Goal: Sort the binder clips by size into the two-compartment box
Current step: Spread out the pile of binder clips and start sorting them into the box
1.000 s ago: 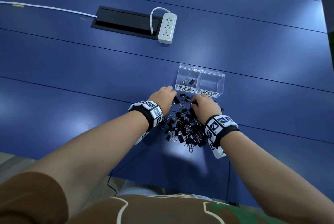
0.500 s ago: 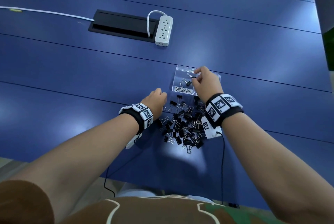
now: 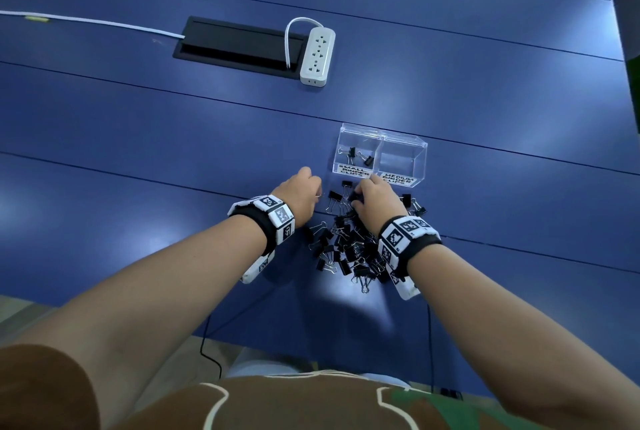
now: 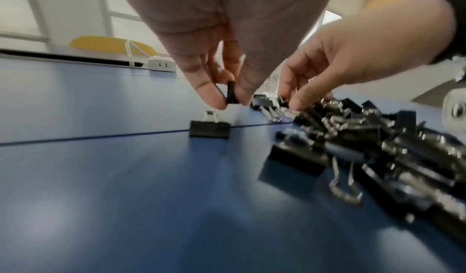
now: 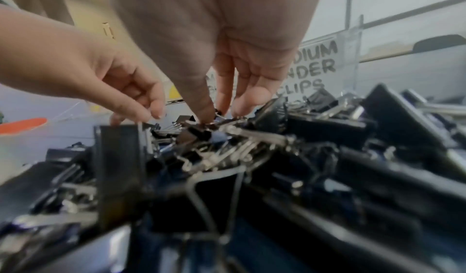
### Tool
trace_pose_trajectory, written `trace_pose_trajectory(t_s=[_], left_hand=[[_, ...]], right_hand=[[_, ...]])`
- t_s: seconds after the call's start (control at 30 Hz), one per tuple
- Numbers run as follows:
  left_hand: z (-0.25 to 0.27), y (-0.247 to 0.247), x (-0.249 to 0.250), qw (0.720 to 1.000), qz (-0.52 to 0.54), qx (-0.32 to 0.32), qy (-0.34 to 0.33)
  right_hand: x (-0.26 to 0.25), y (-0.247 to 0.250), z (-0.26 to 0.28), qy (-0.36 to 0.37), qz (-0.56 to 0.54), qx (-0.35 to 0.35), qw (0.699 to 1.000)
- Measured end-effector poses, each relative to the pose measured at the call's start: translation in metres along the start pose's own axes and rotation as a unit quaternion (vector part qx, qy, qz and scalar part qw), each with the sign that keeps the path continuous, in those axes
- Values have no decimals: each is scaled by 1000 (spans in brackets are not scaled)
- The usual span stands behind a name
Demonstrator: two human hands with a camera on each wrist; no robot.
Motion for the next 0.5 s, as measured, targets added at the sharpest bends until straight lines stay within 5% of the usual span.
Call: trace_pose_trajectory(t_s=[0.13,0.33,0.5], left_hand=[[-1,8,25,997,64,36,-34],[-14,4,52,1000,-21,-14,-18],[-21,-3,59,993,-118,-15,-13]], right_hand=[[2,3,5,10,-50,19,999],[28,16,19,-23,-218,84,972],[46,16,30,-5,-287,71,955]])
Point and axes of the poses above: each hand's wrist, its own z-axis away from the middle knuckle, its own y-axis out of the back of the hand, x = y × z, the point moved 3 cm from there along -z, towards the middle knuckle, and after that the axes turned 15 degrees about -x, right-handed, at the moved point
